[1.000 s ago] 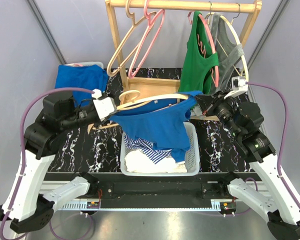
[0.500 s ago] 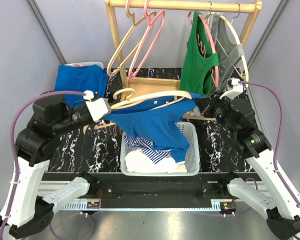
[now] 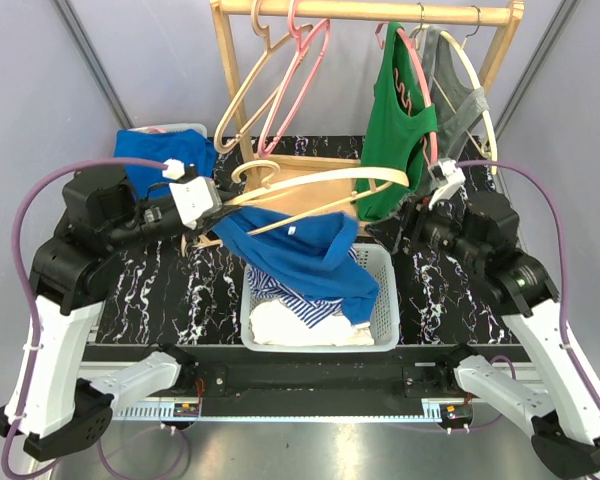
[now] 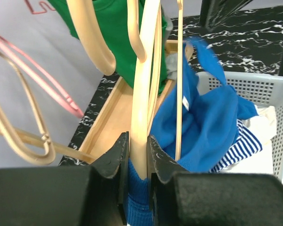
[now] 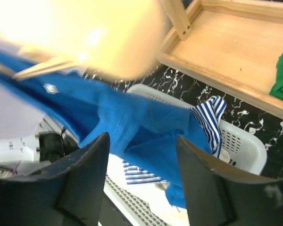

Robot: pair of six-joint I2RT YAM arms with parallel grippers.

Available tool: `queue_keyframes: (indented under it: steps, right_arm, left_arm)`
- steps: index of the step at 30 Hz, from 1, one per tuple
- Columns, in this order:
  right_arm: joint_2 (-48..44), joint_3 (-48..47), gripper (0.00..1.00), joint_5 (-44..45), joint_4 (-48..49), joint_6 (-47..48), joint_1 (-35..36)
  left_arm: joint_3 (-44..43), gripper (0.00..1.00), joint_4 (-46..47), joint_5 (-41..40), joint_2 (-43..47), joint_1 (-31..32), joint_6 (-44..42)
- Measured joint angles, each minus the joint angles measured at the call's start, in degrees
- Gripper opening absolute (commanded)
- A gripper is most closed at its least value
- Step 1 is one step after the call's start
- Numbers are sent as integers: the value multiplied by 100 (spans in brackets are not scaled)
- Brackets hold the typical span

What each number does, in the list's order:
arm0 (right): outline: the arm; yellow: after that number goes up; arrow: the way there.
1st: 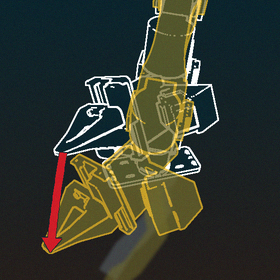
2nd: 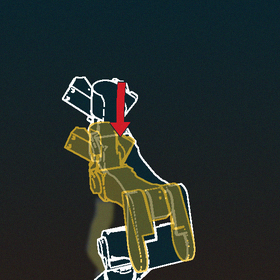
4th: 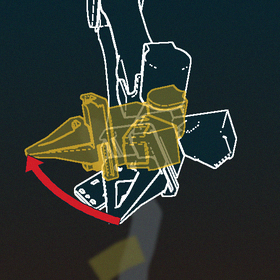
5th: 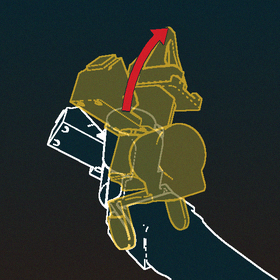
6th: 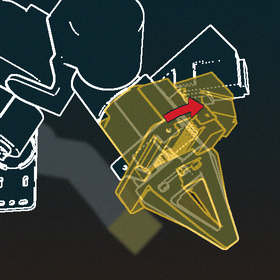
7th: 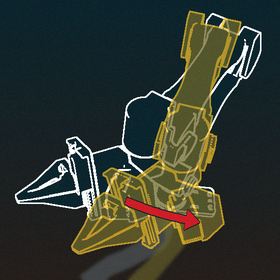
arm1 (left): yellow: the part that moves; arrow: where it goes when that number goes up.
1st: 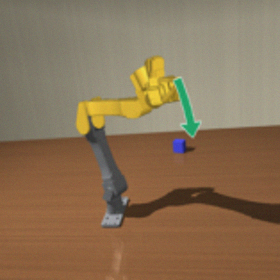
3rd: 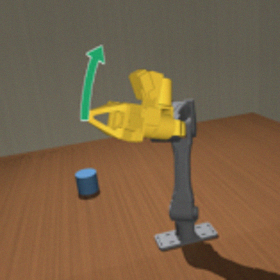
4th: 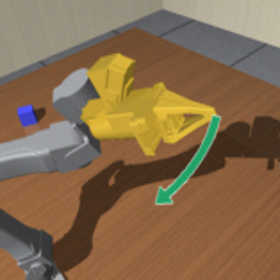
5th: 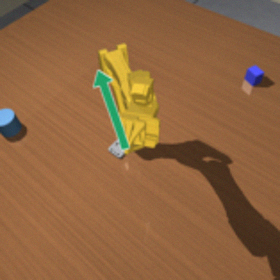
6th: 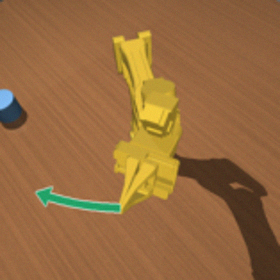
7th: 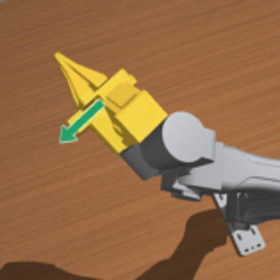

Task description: Remove the tank top from the hanger

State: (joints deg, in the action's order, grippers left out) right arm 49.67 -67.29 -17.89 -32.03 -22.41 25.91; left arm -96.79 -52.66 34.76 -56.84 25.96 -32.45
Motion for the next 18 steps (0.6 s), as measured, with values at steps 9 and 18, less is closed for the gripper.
queue_keyframes:
  steps: [9,18]
  right_arm:
    - [-638,-1375,73,-1276,-778,1060,-15]
    - [-575,-2142,71,-1897,-1102,2024,-15]
  left_arm:
    - [557,0,-4,238,-216,-7,-98]
    - [678,0,-190,669,-518,-13,-413]
